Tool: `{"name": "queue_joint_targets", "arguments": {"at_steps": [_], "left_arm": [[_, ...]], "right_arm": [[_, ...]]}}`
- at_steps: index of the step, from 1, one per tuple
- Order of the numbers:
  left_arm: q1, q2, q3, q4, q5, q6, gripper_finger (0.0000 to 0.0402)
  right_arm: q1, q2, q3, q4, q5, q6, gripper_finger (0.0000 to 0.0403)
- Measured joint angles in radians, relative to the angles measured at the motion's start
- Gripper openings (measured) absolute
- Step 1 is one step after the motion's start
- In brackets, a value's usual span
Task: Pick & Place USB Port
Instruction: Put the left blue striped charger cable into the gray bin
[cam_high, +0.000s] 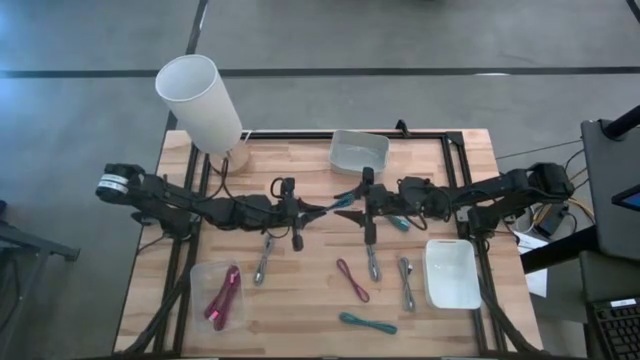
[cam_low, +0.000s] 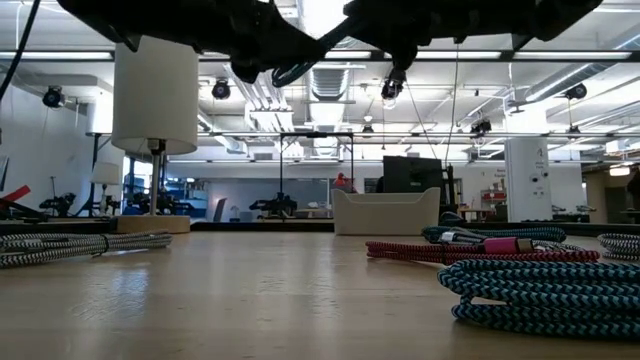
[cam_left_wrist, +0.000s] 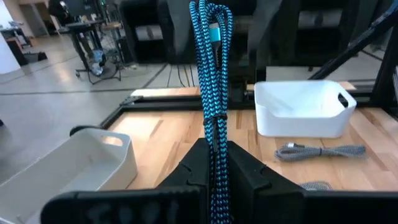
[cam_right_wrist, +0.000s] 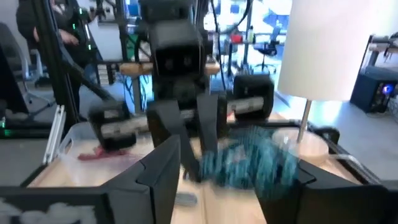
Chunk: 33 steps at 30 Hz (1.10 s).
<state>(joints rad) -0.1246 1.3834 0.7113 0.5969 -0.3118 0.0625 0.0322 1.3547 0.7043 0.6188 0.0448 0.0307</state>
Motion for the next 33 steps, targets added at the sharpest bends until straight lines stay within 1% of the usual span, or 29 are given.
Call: {"name": "queue_joint_targets", "arguments": {"at_steps": [6, 12, 16, 23, 30, 33], "left_arm": [[0.0, 0.0, 0.0, 0.055, -0.002, 0.015, 0.003], [-0.001, 0.007, 0.0, 0.054, 0.0, 0.014, 0.0034], [-0.001, 0.011, 0.0, 0.055, 0.0, 0.014, 0.0035], [0.0, 0.011, 0.0, 0.052, -0.001, 0.013, 0.0036], [0.0, 0.013, 0.0, 0.03, 0.0, 0.012, 0.0038], [0.0, 0.013, 0.0, 0.003, 0.0, 0.012, 0.0048]], "right_arm": [[-0.001, 0.005, 0.0, -0.007, 0.0, -0.008, 0.0122], [-0.001, 0.007, 0.0, -0.003, 0.0, -0.016, 0.0065], [0.0, 0.007, 0.0, -0.003, 0.0, -0.03, 0.004], [0.0, 0.007, 0.0, -0.003, 0.0, -0.028, 0.0014], [0.0, 0.007, 0.001, -0.055, 0.008, 0.036, 0.0011], [0.0, 0.007, 0.001, -0.086, 0.008, 0.06, 0.001]]}}
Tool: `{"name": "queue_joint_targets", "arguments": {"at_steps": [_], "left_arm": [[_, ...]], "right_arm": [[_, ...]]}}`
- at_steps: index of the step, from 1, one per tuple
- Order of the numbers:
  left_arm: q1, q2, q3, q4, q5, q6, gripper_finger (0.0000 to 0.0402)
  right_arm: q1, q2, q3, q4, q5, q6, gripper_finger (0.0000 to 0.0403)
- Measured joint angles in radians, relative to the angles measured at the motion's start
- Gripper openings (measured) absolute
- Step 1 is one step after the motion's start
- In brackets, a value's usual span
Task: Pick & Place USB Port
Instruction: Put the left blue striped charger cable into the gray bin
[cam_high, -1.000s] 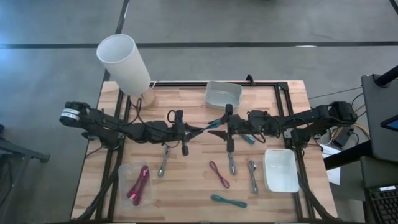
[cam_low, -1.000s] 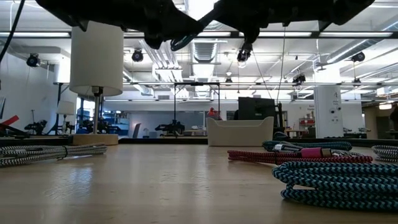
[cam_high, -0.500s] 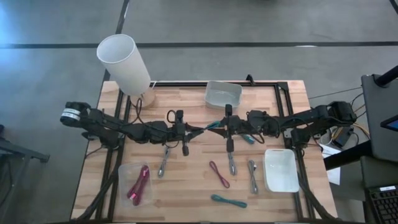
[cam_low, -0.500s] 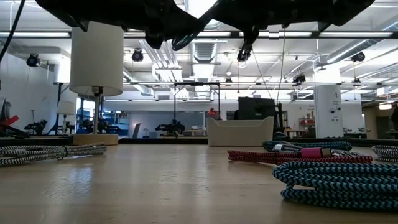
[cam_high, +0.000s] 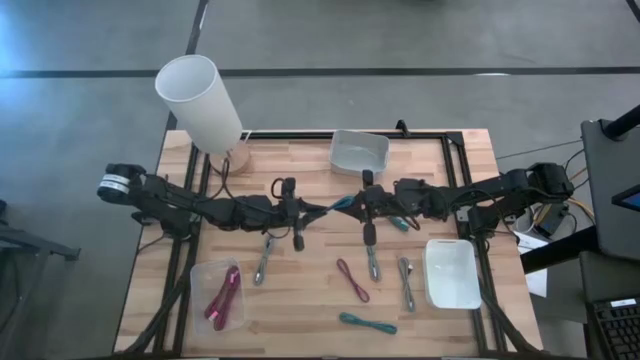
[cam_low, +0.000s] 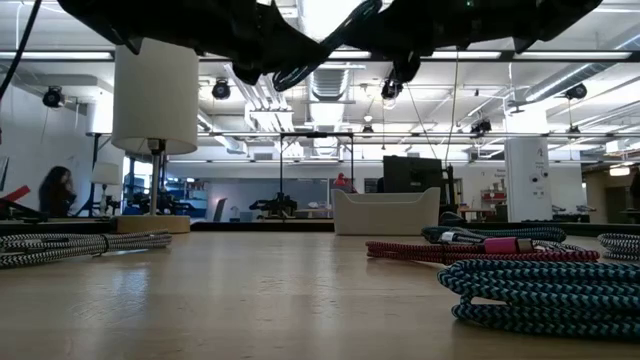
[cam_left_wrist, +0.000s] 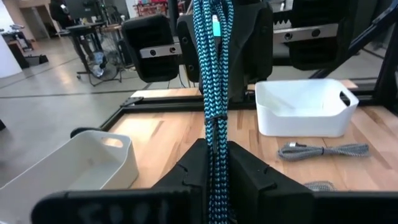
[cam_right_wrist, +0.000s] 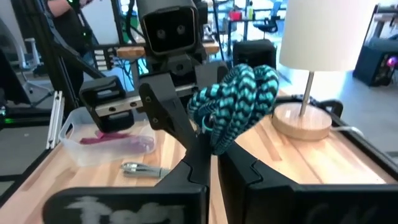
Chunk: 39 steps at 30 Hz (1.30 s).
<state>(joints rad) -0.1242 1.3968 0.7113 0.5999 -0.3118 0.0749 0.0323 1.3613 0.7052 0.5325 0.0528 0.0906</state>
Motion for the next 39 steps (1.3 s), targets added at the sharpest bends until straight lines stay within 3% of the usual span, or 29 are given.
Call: {"name": "queue_joint_targets", "arguments": {"at_steps": [9, 15, 23, 30, 35, 39], "left_arm": [[0.0, 0.021, 0.0, -0.018, -0.007, 0.0, 0.013], [0.0, 0.023, 0.0, -0.018, -0.027, 0.0, 0.0163], [0.0, 0.023, 0.0, -0.018, -0.027, 0.0, 0.0165], [0.0, 0.023, 0.0, -0.031, -0.027, 0.0, 0.0165], [0.002, 0.023, 0.0, -0.033, -0.027, 0.0, 0.0165], [0.003, 0.023, 0.0, -0.035, -0.03, 0.0, 0.0165]], "right_arm": [[0.0, 0.0, 0.0, -0.013, 0.002, 0.026, 0.0011], [0.0, 0.0, 0.0, -0.161, 0.009, 0.091, 0.0012], [0.0, -0.018, 0.02, -0.427, 0.189, 0.156, 0.0012], [-0.041, -0.067, 0.27, -0.955, 0.434, 0.156, 0.0013], [-0.164, -0.007, 0.49, -1.293, 0.448, 0.167, 0.0013], [-0.289, 0.067, 0.584, -1.361, 0.447, 0.11, 0.0013]]}}
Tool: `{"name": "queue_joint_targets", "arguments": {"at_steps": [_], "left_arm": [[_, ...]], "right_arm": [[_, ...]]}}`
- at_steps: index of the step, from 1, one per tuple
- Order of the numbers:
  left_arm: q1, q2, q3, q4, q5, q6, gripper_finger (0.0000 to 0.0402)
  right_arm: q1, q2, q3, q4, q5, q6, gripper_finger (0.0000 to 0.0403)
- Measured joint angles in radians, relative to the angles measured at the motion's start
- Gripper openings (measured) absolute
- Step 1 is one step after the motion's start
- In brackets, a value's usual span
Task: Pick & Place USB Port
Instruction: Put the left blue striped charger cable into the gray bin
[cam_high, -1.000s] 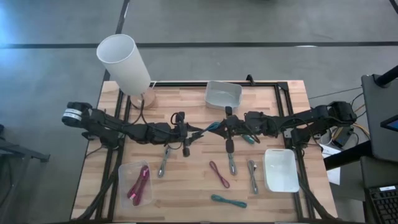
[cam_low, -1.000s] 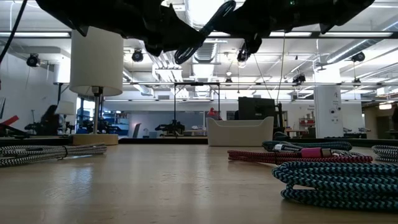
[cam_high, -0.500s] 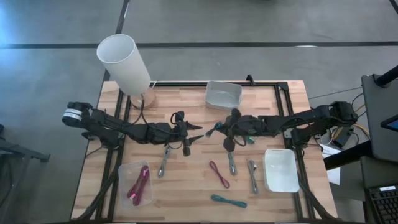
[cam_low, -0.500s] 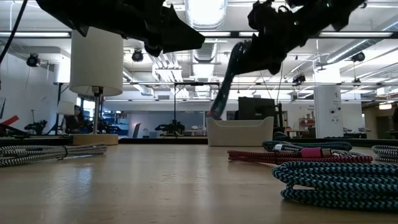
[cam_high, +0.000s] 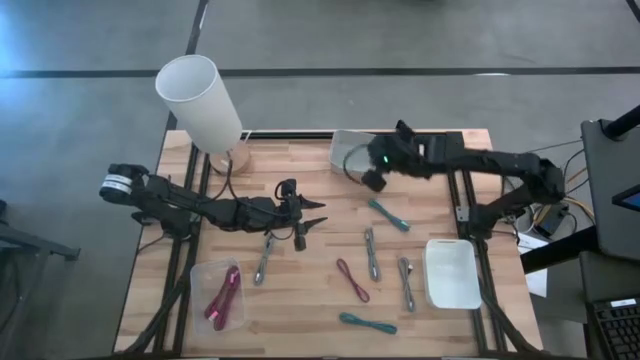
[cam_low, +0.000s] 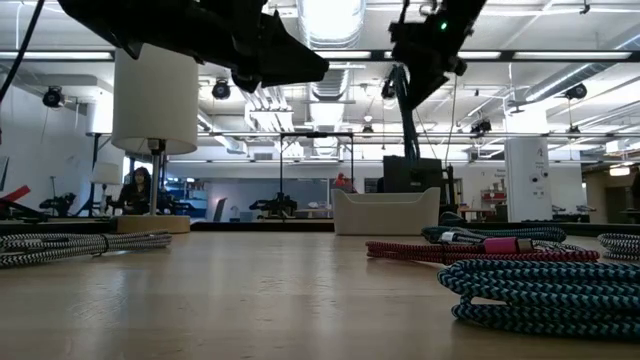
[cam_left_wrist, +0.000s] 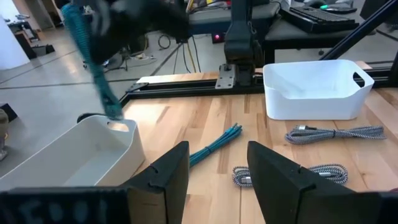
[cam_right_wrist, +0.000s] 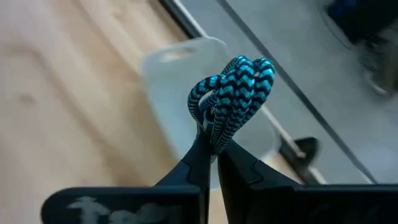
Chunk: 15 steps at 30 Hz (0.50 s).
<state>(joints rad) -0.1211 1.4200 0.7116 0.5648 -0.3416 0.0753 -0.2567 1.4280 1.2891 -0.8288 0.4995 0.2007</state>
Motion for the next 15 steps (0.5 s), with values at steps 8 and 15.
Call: {"name": "queue_joint_targets", "arguments": {"at_steps": [8, 15], "left_arm": [[0.0, 0.0, 0.0, -0.013, 0.0, 0.0, 0.0165], [0.0, 0.0, 0.0, -0.037, 0.0, -0.001, 0.0165]], "right_arm": [[-0.17, 0.205, 0.079, 0.002, -0.086, -0.089, 0.0013], [-0.184, 0.375, 0.115, -0.001, -0.116, -0.139, 0.0013]]}}
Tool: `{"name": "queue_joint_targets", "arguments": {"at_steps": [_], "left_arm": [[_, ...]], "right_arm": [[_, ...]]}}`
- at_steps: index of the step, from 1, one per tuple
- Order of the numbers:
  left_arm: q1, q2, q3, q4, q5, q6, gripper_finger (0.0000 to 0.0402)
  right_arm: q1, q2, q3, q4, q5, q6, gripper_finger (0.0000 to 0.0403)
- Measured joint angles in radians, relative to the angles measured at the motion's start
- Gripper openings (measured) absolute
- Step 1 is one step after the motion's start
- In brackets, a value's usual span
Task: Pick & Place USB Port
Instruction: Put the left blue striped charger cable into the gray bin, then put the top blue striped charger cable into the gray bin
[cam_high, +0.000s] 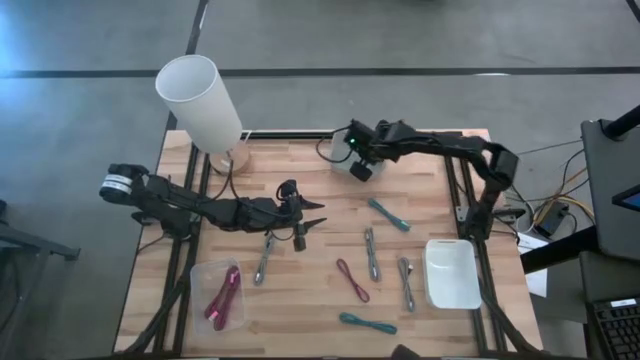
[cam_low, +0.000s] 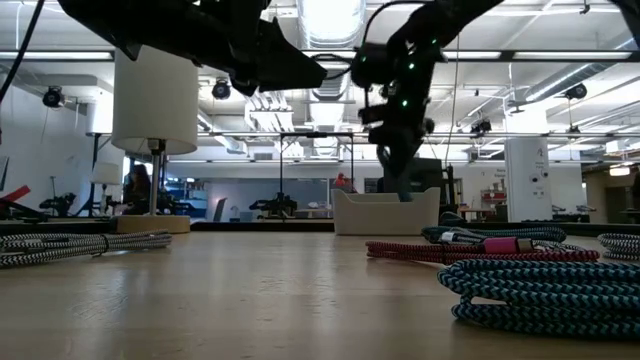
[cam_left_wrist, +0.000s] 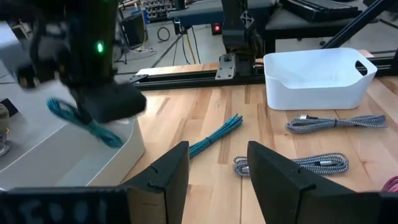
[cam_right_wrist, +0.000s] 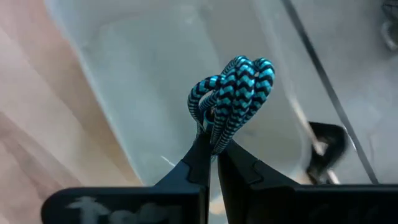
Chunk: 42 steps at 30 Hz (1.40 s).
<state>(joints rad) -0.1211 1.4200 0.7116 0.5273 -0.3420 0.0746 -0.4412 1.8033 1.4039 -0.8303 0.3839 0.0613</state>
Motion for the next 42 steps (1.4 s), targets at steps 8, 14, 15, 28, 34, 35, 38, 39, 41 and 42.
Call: {"name": "queue_joint_targets", "arguments": {"at_steps": [8, 14, 15, 28, 34, 35, 38, 39, 41, 42], "left_arm": [[0.0, 0.0, 0.0, -0.006, 0.0, -0.017, 0.0165], [0.0, 0.0, 0.0, -0.014, 0.0, -0.023, 0.0165], [0.0, 0.0, 0.0, -0.014, 0.0, -0.023, 0.0165], [0.0, 0.0, 0.0, -0.03, 0.0, -0.027, 0.0165], [0.0, 0.0, 0.0, -0.031, 0.0, -0.027, 0.0165], [0.0, 0.0, 0.0, -0.031, 0.0, -0.027, 0.0165], [0.0, 0.0, 0.0, -0.031, 0.0, -0.03, 0.0165], [0.0, 0.0, 0.0, -0.031, 0.0, -0.031, 0.0165], [0.0, 0.0, 0.0, -0.031, 0.0, -0.031, 0.0165], [0.0, 0.0, 0.0, -0.031, 0.0, -0.031, 0.0165]], "right_arm": [[-0.003, 0.134, 0.056, 0.003, 0.001, -0.014, 0.0013], [-0.002, 0.212, 0.106, 0.007, 0.0, -0.03, 0.0013], [-0.002, 0.223, 0.112, 0.009, 0.001, -0.031, 0.0013], [-0.007, 0.308, 0.157, 0.022, 0.006, -0.073, 0.0013], [-0.007, 0.303, 0.166, 0.019, 0.004, -0.081, 0.0034], [-0.007, 0.303, 0.168, 0.019, 0.004, -0.085, 0.0041], [-0.007, 0.302, 0.173, 0.019, 0.005, -0.087, 0.0066], [-0.007, 0.302, 0.174, 0.019, 0.005, -0.087, 0.0074], [-0.006, 0.301, 0.177, 0.013, 0.005, -0.087, 0.0088], [-0.005, 0.3, 0.181, 0.005, 0.005, -0.087, 0.0095]]}}
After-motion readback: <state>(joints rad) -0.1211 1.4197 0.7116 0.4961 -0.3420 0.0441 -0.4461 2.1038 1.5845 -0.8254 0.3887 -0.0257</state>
